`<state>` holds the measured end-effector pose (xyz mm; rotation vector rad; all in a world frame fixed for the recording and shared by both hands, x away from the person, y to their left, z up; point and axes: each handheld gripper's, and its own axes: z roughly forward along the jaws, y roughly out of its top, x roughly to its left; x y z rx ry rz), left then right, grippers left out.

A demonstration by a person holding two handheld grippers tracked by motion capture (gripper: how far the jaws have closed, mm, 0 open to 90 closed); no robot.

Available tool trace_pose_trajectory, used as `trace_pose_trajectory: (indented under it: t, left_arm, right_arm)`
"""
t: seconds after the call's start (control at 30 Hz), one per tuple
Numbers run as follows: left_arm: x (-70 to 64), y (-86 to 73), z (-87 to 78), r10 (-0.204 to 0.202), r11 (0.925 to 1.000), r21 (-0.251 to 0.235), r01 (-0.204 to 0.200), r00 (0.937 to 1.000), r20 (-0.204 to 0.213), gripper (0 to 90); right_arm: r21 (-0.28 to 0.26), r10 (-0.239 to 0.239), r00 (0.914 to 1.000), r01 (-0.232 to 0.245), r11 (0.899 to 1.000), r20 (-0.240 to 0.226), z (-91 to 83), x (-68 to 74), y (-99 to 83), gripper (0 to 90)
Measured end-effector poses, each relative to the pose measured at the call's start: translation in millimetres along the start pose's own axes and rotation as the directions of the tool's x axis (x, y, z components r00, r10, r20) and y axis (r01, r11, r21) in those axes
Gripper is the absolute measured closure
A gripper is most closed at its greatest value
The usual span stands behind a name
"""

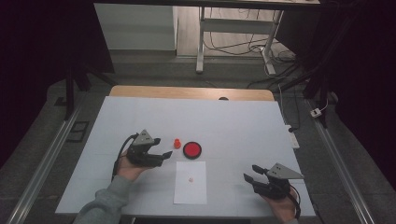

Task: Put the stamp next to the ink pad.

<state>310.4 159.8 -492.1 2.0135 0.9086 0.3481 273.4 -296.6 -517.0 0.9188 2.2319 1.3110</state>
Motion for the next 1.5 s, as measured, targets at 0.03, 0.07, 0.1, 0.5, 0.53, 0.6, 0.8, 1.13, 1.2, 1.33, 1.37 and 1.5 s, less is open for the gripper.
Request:
trace_pose_trajectory:
  t: [0.03, 0.07, 0.1, 0.5, 0.53, 0.6, 0.8, 1.13, 1.2, 1.33, 1.37, 1.5]
  left_arm:
    - [-1.0, -3.0, -3.2, -0.001, 1.0, -0.003, 0.001, 1.0, -0.002, 27.7]
    - [-1.7, -5.6, -6.1, -0.003, 1.0, -0.001, 0.003, 1.0, -0.005, 27.7]
    - [-2.3, -8.5, -9.0, -0.008, 1.0, -0.005, 0.008, 1.0, -0.006, 27.7]
    - [-11.0, -48.6, -39.8, -0.037, 0.9993, -0.003, 0.037, 0.9992, -0.014, 28.5]
    - [-11.4, -50.8, -41.6, -0.039, 0.9992, -0.002, 0.039, 0.9991, -0.017, 28.5]
    - [-12.1, -55.5, -45.1, -0.04, 0.9992, 0.0, 0.04, 0.999, -0.021, 28.5]
    - [-15.2, -68.4, -56.2, -0.028, 0.9995, 0.011, 0.028, 0.9991, -0.031, 28.8]
    - [-10.8, -76.6, -63.1, -0.036, 0.9992, 0.014, 0.037, 0.9983, -0.045, 28.8]
    - [-10.2, -76.9, -62.5, -0.037, 0.9992, 0.015, 0.038, 0.9983, -0.046, 28.8]
    - [-9.0, -77.5, -62.3, -0.037, 0.9991, 0.018, 0.038, 0.9981, -0.049, 28.9]
    - [-8.9, -77.5, -62.3, -0.038, 0.9991, 0.018, 0.039, 0.9981, -0.048, 28.9]
    - [-9.4, -77.7, -61.5, -0.036, 0.9991, 0.021, 0.037, 0.9982, -0.047, 28.9]
  right_arm:
    - [0.0, 0.001, 1.0, -0.001, 1.0, 0.0, 0.1, -0.1, 0.2, 46.8]
    - [0.001, -0.001, 1.0, 0.001, 1.0, 0.0, 0.2, -0.3, 0.4, 46.7]
    - [0.003, -0.002, 1.0, 0.002, 1.0, -0.001, 0.2, -0.5, 0.6, 46.7]
    - [0.005, -0.017, 0.9999, 0.017, 1.0, 0.002, 0.9, -1.8, 1.1, 46.6]
    - [0.005, -0.018, 0.9998, 0.018, 1.0, 0.002, 0.9, -2.0, 1.0, 46.6]
    - [0.005, -0.018, 0.9998, 0.018, 1.0, 0.005, 0.7, -2.4, 1.1, 46.6]
    - [0.004, -0.023, 0.9996, 0.023, 1.0, 0.017, -0.4, -4.7, 0.9, 46.5]
    - [0.011, -0.032, 0.9991, 0.032, 0.999, 0.027, -0.1, -7.4, 1.0, 46.2]
    - [0.012, -0.034, 0.999, 0.034, 0.999, 0.029, 0.3, -7.6, 1.1, 46.1]
    - [0.009, -0.038, 0.9988, 0.038, 0.999, 0.029, 0.3, -7.8, 1.5, 46.1]
    - [0.009, -0.038, 0.9989, 0.038, 0.999, 0.029, 0.3, -7.8, 1.5, 46.0]
    - [0.012, -0.042, 0.9987, 0.042, 0.999, 0.03, 0.5, -7.6, 1.3, 45.5]
